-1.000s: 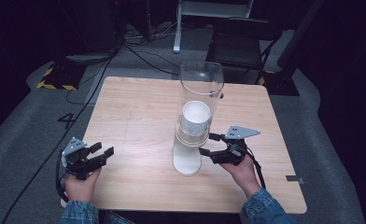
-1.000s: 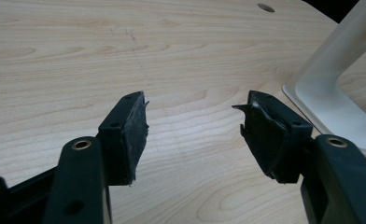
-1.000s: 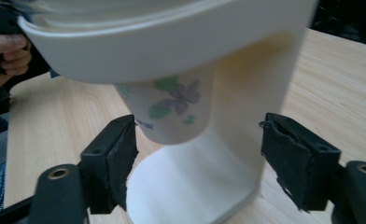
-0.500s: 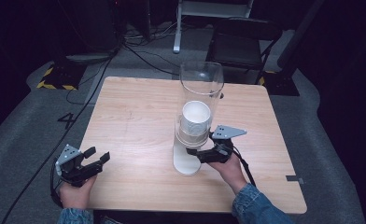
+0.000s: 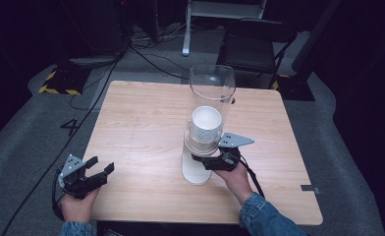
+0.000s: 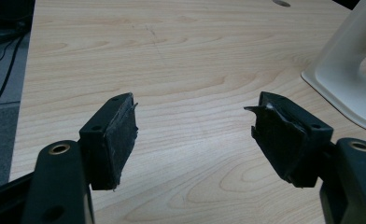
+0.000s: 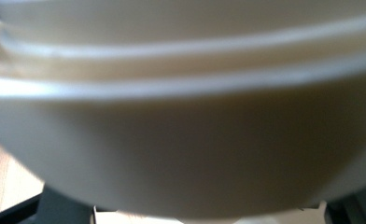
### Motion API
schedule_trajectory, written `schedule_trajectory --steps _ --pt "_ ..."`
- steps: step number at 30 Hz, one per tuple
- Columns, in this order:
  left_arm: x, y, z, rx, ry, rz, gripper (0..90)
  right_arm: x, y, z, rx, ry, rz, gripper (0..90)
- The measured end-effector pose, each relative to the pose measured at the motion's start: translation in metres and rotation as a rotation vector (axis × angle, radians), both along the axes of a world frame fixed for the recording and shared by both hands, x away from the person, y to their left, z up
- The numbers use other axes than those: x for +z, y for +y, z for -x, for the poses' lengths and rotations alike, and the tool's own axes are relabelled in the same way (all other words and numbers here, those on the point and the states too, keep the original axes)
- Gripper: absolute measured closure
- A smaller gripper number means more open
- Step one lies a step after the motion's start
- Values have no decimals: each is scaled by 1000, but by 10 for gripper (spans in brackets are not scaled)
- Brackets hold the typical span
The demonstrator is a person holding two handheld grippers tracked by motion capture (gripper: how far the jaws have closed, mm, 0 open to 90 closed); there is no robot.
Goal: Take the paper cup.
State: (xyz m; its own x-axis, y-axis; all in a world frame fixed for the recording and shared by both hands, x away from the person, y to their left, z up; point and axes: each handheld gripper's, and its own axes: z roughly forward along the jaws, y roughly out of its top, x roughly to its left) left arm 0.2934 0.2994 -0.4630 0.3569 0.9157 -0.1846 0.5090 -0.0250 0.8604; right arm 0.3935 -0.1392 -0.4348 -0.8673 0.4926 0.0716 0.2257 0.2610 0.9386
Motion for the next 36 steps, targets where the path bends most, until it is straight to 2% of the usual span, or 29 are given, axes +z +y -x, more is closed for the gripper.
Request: schedule_trajectory --steps 20,25,36 --pt "0 -1 -1 -6 23 -10 308 -1 -4 -3 11 -50 33 321" --pt "0 -1 -1 -6 26 -9 307 -1 -5 -3 -1 -87 55 320" --pt "0 -3 -2 -11 31 -13 307 -2 -6 -5 11 -86 49 321"
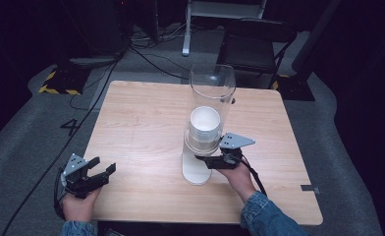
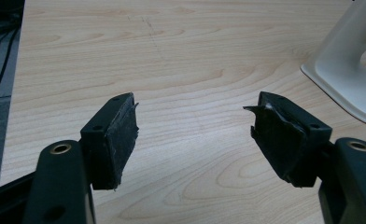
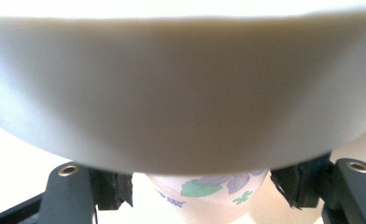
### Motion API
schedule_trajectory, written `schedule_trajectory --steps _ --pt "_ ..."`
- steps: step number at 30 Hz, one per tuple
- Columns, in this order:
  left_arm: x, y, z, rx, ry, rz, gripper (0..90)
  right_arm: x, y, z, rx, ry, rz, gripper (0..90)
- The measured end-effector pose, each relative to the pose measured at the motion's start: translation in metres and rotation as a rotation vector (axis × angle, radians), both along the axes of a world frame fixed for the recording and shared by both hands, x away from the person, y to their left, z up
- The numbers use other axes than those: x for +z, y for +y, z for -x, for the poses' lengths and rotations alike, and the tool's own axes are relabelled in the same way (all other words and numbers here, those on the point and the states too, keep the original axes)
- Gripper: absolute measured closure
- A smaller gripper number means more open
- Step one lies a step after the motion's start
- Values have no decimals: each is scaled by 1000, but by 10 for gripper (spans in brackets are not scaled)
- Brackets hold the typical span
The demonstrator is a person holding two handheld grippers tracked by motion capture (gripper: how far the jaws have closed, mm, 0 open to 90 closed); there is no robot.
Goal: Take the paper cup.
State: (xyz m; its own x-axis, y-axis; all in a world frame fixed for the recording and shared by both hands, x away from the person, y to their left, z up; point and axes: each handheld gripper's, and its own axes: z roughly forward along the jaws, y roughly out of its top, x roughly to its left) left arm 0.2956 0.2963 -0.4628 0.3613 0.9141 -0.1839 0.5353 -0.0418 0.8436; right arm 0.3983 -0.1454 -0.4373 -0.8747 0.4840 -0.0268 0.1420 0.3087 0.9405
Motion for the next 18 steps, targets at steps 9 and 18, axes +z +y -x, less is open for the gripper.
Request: schedule_trajectory --steps 9,18 --pt "-1 -1 -2 -7 6 -5 307 -2 1 2 -11 17 -19 321" --pt "-1 -3 -3 -6 12 -7 307 -6 4 4 -2 76 -57 325"
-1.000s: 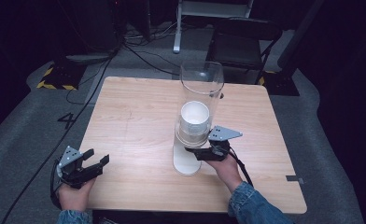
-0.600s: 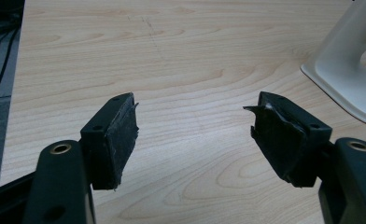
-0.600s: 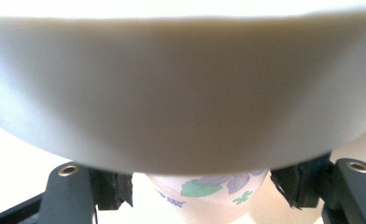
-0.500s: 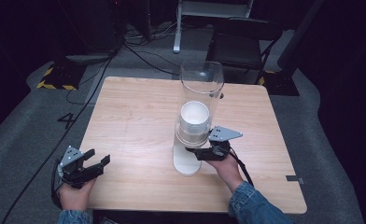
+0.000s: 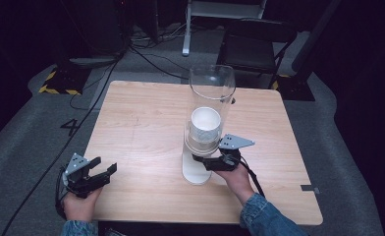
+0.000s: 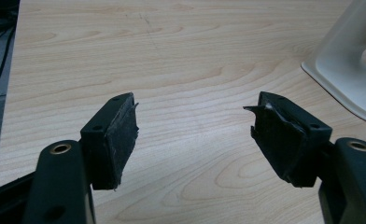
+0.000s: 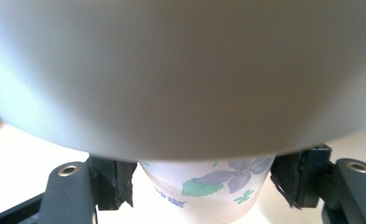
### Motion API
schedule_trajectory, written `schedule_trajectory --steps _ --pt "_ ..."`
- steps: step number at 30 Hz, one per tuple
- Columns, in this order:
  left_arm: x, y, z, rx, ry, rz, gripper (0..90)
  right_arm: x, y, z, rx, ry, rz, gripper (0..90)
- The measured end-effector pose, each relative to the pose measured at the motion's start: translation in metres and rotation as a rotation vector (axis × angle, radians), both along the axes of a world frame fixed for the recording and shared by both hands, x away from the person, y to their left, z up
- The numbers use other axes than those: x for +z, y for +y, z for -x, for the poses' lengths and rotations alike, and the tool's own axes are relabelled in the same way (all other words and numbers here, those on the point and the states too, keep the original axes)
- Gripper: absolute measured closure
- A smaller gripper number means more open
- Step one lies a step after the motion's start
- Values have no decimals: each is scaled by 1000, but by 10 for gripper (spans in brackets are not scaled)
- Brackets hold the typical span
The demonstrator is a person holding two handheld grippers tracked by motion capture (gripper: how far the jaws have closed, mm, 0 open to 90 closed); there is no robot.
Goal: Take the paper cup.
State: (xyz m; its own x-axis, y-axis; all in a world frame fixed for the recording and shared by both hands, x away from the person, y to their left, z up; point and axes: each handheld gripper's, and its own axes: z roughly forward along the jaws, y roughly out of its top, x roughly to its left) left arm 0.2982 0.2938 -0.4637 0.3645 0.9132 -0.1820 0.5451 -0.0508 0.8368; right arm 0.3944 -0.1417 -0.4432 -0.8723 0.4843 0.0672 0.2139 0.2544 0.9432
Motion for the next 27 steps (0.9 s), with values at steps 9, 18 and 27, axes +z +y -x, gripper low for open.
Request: schedule_trajectory --steps 9,18,27 --pt "0 0 -2 -3 -4 2 307 -14 2 0 -3 4 37 331" --pt "0 -2 -5 -14 -2 -2 307 -25 0 1 -19 -12 63 328" --pt "0 -4 -7 -17 3 -1 307 -34 -1 2 -15 17 69 328"
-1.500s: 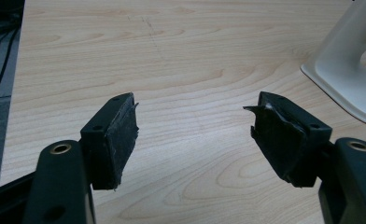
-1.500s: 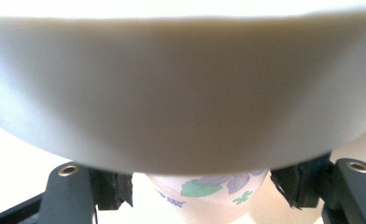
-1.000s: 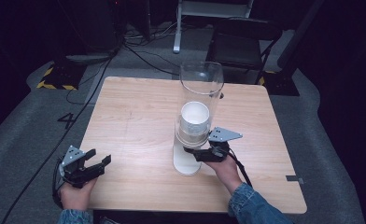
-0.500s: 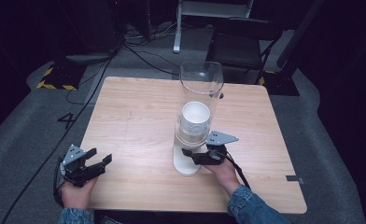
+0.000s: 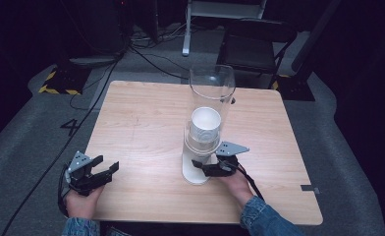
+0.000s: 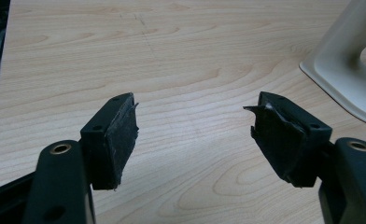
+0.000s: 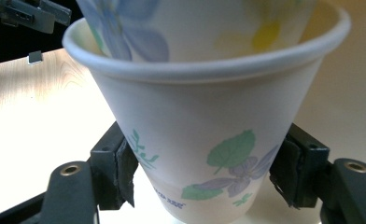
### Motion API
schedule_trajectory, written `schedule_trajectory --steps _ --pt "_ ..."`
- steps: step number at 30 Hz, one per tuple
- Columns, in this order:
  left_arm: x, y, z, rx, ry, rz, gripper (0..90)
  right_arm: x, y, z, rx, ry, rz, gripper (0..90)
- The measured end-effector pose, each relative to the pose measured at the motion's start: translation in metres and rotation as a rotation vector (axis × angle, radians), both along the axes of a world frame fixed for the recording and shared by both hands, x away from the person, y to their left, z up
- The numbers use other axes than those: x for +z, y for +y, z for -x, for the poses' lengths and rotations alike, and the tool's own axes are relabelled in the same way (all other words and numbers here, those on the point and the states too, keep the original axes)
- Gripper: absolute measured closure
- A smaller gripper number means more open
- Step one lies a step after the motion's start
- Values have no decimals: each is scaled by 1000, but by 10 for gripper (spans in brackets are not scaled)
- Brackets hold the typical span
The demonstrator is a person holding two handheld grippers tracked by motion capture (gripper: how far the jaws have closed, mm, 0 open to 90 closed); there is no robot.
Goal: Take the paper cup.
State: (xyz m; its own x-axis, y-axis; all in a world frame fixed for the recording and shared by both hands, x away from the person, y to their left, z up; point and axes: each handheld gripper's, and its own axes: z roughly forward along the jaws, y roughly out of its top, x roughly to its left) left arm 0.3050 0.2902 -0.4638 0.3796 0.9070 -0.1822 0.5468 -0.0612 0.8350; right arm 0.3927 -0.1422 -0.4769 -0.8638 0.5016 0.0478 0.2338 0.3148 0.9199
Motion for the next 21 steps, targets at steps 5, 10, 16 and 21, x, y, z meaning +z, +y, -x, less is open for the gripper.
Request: schedule_trajectory --steps 5,10,16,21 --pt "0 0 -1 -2 -1 4 307 -4 1 0 2 31 15 327" --pt "0 -1 -3 -2 1 3 307 -9 3 2 13 55 52 326" --pt "-1 -2 -5 -5 6 4 307 -14 2 3 4 83 74 326" --pt "-1 -5 -8 -9 10 0 307 -17 1 3 -2 89 94 326"
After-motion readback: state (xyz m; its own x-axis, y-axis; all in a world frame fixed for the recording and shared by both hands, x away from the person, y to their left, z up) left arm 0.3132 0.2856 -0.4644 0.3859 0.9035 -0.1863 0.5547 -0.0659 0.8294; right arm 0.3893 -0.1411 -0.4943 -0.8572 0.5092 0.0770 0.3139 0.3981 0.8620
